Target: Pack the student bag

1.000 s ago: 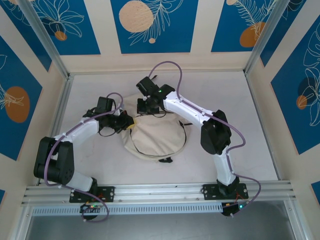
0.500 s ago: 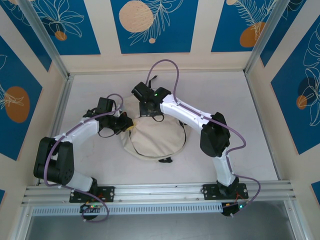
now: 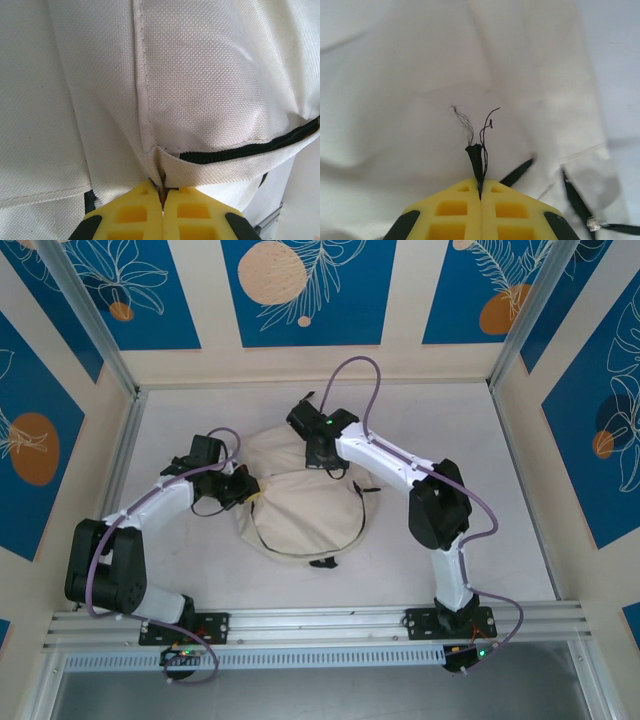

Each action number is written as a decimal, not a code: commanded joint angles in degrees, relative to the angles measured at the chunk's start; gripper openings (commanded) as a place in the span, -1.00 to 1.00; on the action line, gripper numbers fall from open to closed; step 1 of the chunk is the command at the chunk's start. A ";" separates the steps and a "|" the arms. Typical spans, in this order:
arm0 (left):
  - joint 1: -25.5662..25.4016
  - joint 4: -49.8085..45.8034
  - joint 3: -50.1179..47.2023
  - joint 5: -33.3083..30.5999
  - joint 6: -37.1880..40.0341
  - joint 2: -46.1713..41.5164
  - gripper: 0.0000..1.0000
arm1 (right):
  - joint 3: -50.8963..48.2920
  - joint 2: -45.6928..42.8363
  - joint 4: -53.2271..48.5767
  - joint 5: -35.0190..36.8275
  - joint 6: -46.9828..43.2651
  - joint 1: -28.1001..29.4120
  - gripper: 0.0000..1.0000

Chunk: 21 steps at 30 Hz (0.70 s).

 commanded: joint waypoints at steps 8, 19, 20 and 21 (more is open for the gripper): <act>2.48 -6.47 -0.91 -5.76 1.57 -1.40 -1.00 | -8.42 -5.12 0.18 3.34 2.94 -7.62 -1.00; 2.50 -3.12 0.15 -1.05 1.25 -0.20 -1.00 | -9.60 -3.58 -0.08 -2.61 3.32 -11.59 -1.00; 2.22 -2.22 0.91 -0.27 0.98 0.45 -1.00 | -9.64 -4.14 0.22 -2.77 2.89 -11.90 -1.00; 1.83 -1.50 1.91 0.08 1.04 1.19 -1.00 | -9.70 -4.65 0.61 -2.88 2.49 -12.38 -1.00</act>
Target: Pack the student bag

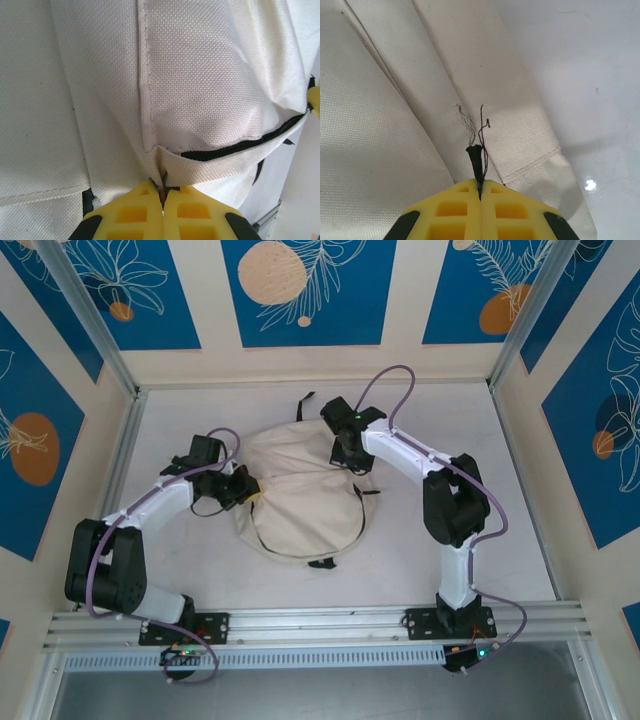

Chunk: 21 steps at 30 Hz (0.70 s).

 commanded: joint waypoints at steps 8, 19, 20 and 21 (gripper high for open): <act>-1.65 0.55 13.94 -1.94 0.78 11.83 -1.00 | -0.97 -3.57 0.53 -0.29 -3.03 -7.23 -0.98; -1.18 -7.14 22.55 -15.59 6.06 9.02 0.22 | -2.68 -16.04 8.44 -6.76 -18.19 -7.81 0.39; -0.97 -8.40 22.87 -17.26 6.79 7.51 0.35 | -3.34 -18.14 9.02 -5.93 -18.55 -7.84 0.52; -0.83 -9.62 23.03 -19.29 7.51 5.89 0.46 | -4.08 -20.10 9.62 -5.02 -18.94 -8.18 0.64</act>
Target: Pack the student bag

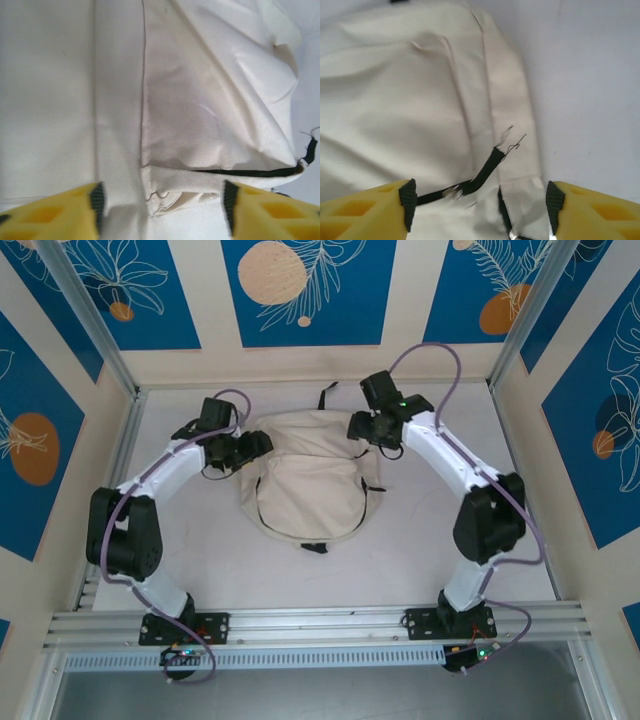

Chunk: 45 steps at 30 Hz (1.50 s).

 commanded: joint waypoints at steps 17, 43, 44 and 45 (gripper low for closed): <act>2.98 1.09 -16.48 -49.02 12.64 -28.82 1.00 | -36.49 -34.86 27.21 20.80 -10.22 -13.88 0.99; 6.49 67.47 -53.81 -41.06 32.78 -22.21 1.00 | -73.06 -26.83 85.48 -4.13 -28.25 -20.33 0.99; 6.55 68.34 -53.64 -40.61 33.36 -21.04 1.00 | -73.14 -25.51 86.92 -4.32 -28.71 -20.27 0.99; 6.68 69.71 -53.75 -40.36 33.90 -19.97 1.00 | -72.83 -24.56 87.88 -3.99 -28.96 -20.26 0.99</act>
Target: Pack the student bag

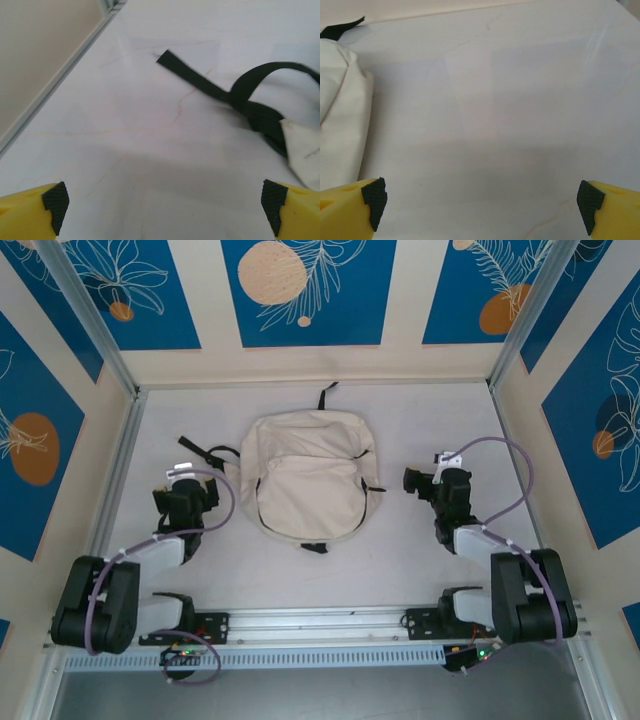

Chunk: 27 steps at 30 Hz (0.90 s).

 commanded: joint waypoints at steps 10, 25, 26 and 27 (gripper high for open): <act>2.45 19.27 0.42 9.02 5.88 9.58 1.00 | 1.07 11.62 17.51 -4.94 -3.39 -0.69 0.99; 2.52 17.69 3.99 13.97 7.79 15.24 1.00 | 2.67 14.73 17.02 -4.98 -2.51 -1.37 0.99; 2.48 17.30 4.19 14.21 7.84 15.17 1.00 | 2.75 14.74 16.96 -5.05 -2.53 -1.40 0.98; 2.54 17.48 4.11 14.57 7.98 15.34 1.00 | 2.75 14.81 16.84 -5.11 -2.52 -1.42 0.99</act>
